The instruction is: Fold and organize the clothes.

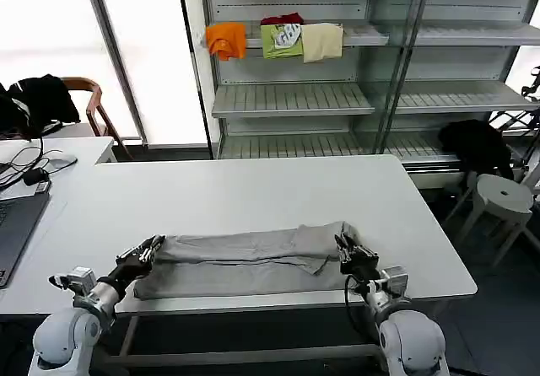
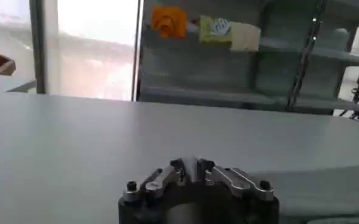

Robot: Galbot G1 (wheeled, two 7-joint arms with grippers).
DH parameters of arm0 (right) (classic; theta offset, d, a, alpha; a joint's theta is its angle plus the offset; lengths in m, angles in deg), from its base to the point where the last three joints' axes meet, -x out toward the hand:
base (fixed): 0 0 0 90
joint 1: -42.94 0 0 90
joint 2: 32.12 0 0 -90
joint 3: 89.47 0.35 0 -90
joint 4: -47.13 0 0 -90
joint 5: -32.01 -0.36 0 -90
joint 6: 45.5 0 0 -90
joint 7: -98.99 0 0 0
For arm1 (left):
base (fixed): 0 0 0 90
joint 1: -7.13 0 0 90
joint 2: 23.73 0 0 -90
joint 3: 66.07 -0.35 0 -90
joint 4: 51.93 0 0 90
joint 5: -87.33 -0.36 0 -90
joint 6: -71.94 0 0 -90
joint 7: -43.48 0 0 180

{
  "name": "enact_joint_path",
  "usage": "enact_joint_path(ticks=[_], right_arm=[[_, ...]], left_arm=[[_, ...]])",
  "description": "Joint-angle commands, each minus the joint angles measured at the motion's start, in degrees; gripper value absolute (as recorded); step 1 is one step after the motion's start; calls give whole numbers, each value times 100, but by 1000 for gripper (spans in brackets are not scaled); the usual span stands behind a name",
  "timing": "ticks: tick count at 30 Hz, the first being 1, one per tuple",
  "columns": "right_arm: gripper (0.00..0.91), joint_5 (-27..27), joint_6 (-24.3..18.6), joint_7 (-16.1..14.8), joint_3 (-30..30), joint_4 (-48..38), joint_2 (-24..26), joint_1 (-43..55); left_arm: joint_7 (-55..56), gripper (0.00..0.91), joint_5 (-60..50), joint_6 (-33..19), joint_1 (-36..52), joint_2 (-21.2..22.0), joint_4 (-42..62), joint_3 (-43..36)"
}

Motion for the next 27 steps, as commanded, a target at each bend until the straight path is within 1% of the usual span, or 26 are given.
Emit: enact_joint_path(ticks=[1, 4, 6, 9, 11, 17, 18, 19, 20, 21, 22, 23, 26, 27], right_arm=[[907, 312, -155, 135, 385, 50, 39, -148], [907, 182, -217, 205, 621, 61, 82, -145], [907, -277, -229, 273, 789, 139, 117, -87], [907, -766, -127, 369, 926, 308, 176, 31], [907, -870, -50, 411, 957, 440, 191, 111], [907, -917, 33, 434, 916, 726, 262, 287], [907, -923, 69, 442, 896, 760, 272, 336], [907, -921, 83, 446, 889, 766, 281, 346], [907, -918, 98, 464, 867, 768, 290, 382], [907, -917, 104, 471, 857, 766, 290, 395], [907, -916, 111, 479, 843, 763, 288, 413], [907, -911, 110, 484, 827, 756, 281, 420], [907, -902, 110, 500, 806, 738, 265, 438], [907, -904, 110, 505, 807, 734, 265, 444]], left_arm=[[136, 907, -330, 0, -223, 35, -343, 74], [374, 907, -403, 37, -357, 100, -541, 107], [560, 907, -512, 45, -499, 199, -656, 85], [876, 907, -735, 47, -586, 324, -688, -21], [1053, 907, -889, 51, -567, 467, -640, -91], [1201, 907, -952, 75, -579, 586, -605, -161], [1203, 705, -966, 76, -584, 598, -614, -163], [1222, 605, -978, 81, -593, 602, -620, -169], [1228, 373, -1001, 81, -603, 611, -626, -177], [1223, 282, -1027, 81, -610, 619, -625, -180], [1223, 282, -1043, 78, -616, 625, -622, -186], [1206, 121, -1074, 64, -627, 635, -622, -194], [1182, 30, -1130, 81, -654, 651, -631, -218], [1183, 20, -1147, 98, -665, 654, -640, -233]])
